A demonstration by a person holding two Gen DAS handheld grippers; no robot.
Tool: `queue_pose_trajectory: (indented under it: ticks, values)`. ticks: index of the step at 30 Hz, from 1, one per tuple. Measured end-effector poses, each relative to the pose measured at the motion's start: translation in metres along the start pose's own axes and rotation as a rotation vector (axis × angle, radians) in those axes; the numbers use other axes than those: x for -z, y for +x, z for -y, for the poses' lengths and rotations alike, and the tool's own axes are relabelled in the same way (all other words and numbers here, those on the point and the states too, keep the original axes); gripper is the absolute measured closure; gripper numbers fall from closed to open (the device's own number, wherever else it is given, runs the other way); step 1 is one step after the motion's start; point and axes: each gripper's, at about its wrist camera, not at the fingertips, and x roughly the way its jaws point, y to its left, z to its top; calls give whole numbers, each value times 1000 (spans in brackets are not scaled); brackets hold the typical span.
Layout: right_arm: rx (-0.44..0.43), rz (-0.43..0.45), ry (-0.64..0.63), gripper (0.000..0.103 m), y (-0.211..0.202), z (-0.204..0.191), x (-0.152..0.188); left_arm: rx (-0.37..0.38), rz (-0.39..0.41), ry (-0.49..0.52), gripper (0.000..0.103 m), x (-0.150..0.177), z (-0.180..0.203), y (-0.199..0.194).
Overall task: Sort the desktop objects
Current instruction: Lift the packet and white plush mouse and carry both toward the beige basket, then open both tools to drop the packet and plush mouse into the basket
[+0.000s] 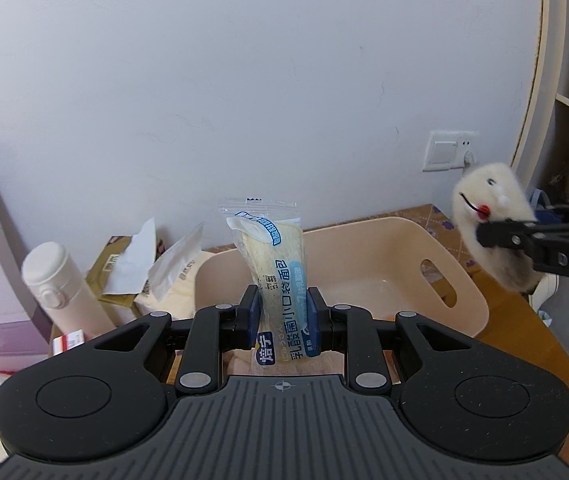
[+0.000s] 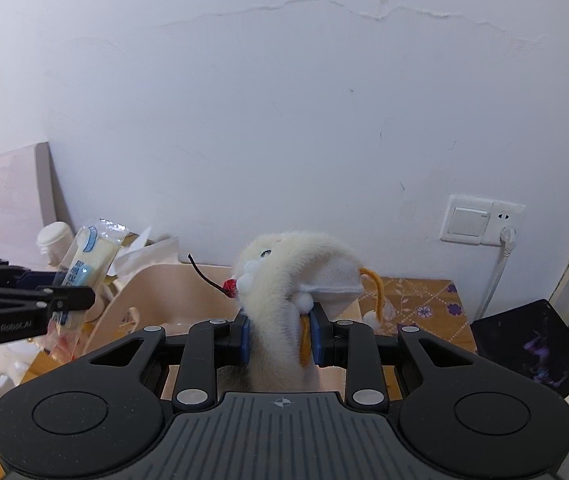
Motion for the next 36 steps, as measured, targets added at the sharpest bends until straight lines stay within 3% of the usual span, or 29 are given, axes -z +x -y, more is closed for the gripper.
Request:
queue_pose_trajectory:
  ticks: [12,18,24,26,30,31,36]
  values:
    - [17,-100,-7,77,82,1,-10,10,-98,24,79,-5,16,73]
    - [0,-191,-46,77,119,-6,2,10,-203,19,79,9,16,108]
    - [-32,-211,-26,73,131,-4,18,35,-255,28,78,26,6,125]
    - [-38,-227,-23,59,136,-4,19,45,-271,18,75,28,4,127]
    - [-42,-215,-39,37,132,-3,20,41,-241,9,36,27,6,120]
    - [-42,-211,-43,33,130,-3,19,37,-231,9,31,24,7,118]
    - [-43,-197,-45,16,122,2,18,39,-226,9,28,20,15,108]
